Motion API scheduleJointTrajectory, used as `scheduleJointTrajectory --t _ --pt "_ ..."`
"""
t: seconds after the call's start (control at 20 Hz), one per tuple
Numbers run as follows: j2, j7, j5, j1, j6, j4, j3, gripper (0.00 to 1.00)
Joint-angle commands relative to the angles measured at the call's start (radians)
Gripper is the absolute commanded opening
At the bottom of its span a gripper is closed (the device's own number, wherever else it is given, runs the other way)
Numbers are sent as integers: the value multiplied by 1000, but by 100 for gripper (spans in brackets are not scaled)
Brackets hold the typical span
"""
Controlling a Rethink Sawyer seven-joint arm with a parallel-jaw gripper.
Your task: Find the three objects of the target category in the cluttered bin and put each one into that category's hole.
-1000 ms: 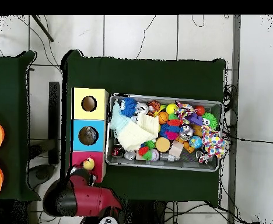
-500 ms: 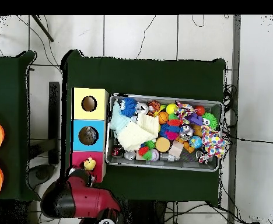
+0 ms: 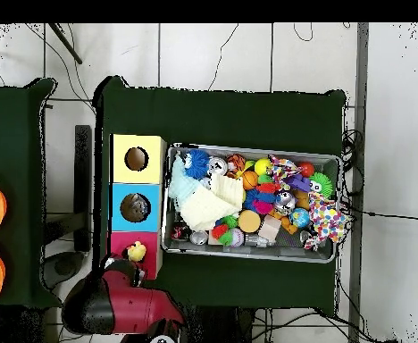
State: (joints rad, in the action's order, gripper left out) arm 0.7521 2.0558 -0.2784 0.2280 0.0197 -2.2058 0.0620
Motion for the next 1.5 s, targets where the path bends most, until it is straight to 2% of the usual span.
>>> scheduleJointTrajectory --t 0.05,0.2,0.25,0.35,0.5,1.5 --pt "-38 167 0 -2 32 25 -27 0" --pt "-42 164 4 7 44 31 -17 0" --pt "-42 169 3 6 55 29 -20 100" --pt "-42 157 7 -5 29 34 -32 100" --pt "-39 171 12 -22 51 22 -51 100" --pt "-7 161 9 -14 12 15 -36 100"
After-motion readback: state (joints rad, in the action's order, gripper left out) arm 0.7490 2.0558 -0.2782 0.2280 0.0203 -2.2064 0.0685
